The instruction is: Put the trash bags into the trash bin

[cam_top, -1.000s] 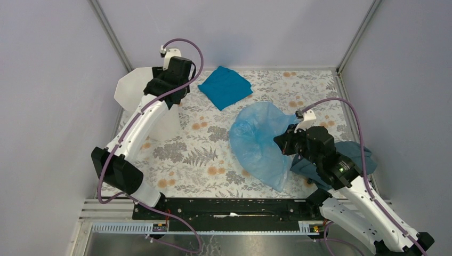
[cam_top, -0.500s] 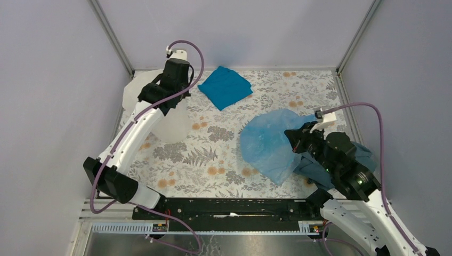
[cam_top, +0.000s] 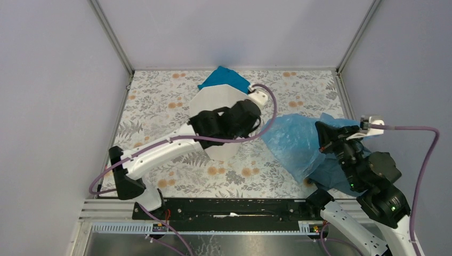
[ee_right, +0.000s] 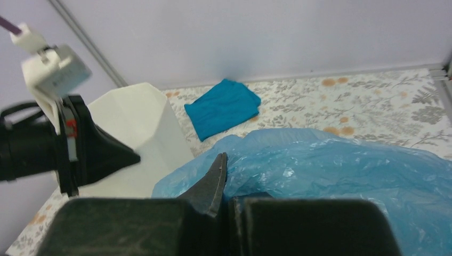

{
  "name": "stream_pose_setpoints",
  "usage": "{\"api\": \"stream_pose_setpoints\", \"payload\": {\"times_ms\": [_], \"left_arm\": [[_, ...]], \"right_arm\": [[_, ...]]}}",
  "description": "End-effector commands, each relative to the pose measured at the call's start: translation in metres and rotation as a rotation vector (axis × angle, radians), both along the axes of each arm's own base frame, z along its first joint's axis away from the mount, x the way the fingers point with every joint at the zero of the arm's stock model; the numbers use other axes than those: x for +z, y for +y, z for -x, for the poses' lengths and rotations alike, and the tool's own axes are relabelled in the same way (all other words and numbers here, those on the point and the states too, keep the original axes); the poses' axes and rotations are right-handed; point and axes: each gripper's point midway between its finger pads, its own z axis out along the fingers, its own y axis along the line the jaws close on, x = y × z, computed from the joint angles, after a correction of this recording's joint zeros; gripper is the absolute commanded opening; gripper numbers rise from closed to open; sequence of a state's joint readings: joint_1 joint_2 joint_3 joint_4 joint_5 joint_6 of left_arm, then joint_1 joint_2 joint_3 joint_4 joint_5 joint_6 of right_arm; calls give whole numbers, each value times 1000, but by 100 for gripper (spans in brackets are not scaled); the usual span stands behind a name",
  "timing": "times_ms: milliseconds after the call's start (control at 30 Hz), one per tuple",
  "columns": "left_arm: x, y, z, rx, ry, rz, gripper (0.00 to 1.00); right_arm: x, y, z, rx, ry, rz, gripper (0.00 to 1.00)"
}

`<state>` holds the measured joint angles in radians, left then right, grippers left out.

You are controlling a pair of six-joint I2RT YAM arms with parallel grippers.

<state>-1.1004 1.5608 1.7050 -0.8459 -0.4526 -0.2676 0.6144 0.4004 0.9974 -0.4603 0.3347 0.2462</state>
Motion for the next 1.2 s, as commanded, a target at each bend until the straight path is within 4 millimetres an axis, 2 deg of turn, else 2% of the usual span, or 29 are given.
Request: {"api": "stream_pose_setpoints", "payload": {"times_ms": [0, 133, 200, 267, 300, 467, 567, 633, 733, 767, 833, 867, 933, 1033, 1167], "left_arm": [[1, -30, 13, -7, -17, 16, 0], [-6, -46, 29, -48, 5, 20, 2], [-4, -47, 33, -61, 17, 33, 13], [5, -43, 36, -66, 14, 55, 23], [12, -40, 37, -66, 7, 69, 32], [41, -21, 41, -78, -39, 111, 64], [63, -7, 44, -84, -67, 132, 72], [81, 6, 47, -84, -91, 153, 73], [111, 36, 50, -42, -139, 198, 78], [121, 48, 51, -22, -154, 226, 81], [139, 73, 56, 19, -177, 302, 96], [147, 86, 61, 34, -185, 350, 99], [158, 114, 72, 59, -186, 457, 99], [163, 141, 88, 60, -169, 577, 99], [167, 169, 94, 95, -185, 668, 99]], "right_arm": [[31, -29, 14, -87, -83, -19, 0], [43, -42, 22, -117, -99, -7, 1], [47, -44, 23, -124, -93, 6, 1], [52, -40, 22, -106, -82, 14, 0], [56, -36, 21, -95, -77, 12, 0], [80, 0, 11, 39, -38, -15, 0], [102, 38, 6, 194, -24, -54, 0], [115, 71, 4, 335, 0, -70, 0], [134, 126, -1, 557, 69, -127, 0], [142, 141, -1, 622, 82, -163, 0], [167, 166, 4, 762, 77, -257, 0], [180, 176, 9, 835, 63, -306, 0], [209, 191, 22, 984, 34, -419, 0], [251, 202, 31, 1103, -55, -512, 0], [284, 208, 30, 1156, -113, -546, 0]]}}
